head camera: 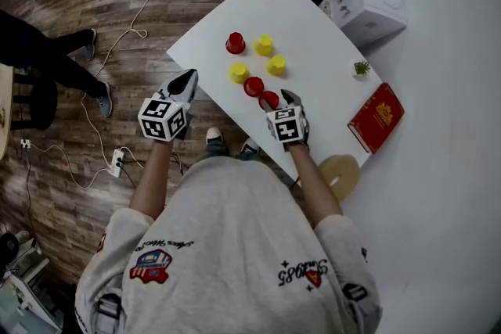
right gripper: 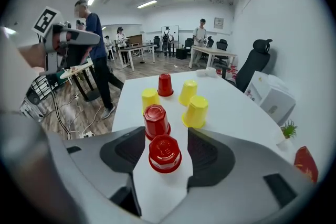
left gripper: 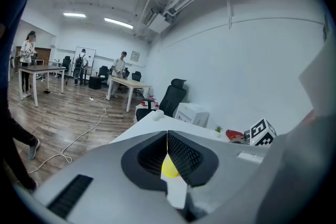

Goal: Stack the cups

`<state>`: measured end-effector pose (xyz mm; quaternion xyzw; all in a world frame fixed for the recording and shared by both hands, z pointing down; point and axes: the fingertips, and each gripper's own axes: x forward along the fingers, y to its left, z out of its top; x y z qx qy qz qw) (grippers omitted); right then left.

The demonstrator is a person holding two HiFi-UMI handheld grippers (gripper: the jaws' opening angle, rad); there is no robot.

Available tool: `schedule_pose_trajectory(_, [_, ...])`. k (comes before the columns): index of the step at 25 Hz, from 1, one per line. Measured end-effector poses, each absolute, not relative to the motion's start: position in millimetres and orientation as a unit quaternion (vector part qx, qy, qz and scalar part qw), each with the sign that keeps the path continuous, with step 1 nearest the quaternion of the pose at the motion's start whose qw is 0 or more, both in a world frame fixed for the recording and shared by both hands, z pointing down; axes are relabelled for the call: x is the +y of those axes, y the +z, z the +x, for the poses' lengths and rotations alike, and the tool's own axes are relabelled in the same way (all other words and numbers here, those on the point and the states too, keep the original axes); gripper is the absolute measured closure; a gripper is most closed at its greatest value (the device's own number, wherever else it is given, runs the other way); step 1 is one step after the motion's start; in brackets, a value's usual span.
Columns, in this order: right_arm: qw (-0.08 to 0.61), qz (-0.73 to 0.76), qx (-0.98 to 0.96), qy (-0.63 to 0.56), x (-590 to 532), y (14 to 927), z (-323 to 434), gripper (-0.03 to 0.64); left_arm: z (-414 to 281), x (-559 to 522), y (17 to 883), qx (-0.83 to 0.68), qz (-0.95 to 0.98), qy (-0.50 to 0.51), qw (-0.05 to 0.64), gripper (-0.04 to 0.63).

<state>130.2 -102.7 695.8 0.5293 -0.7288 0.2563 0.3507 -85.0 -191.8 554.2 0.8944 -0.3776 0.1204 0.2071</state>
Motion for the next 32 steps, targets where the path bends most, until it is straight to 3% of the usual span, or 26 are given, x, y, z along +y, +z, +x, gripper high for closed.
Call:
schedule_pose_trajectory(12, [0.32, 0.558, -0.733, 0.221, -160, 654, 161, 0.359, -91, -197, 549, -0.393, 0.889, 0.117, 0.204, 0.589])
schedule_pose_trajectory(32, [0.37, 0.537, -0.714, 0.255, -224, 709, 173, 0.353, -151, -185, 555, -0.464, 0.851, 0.118, 0.213, 0.589])
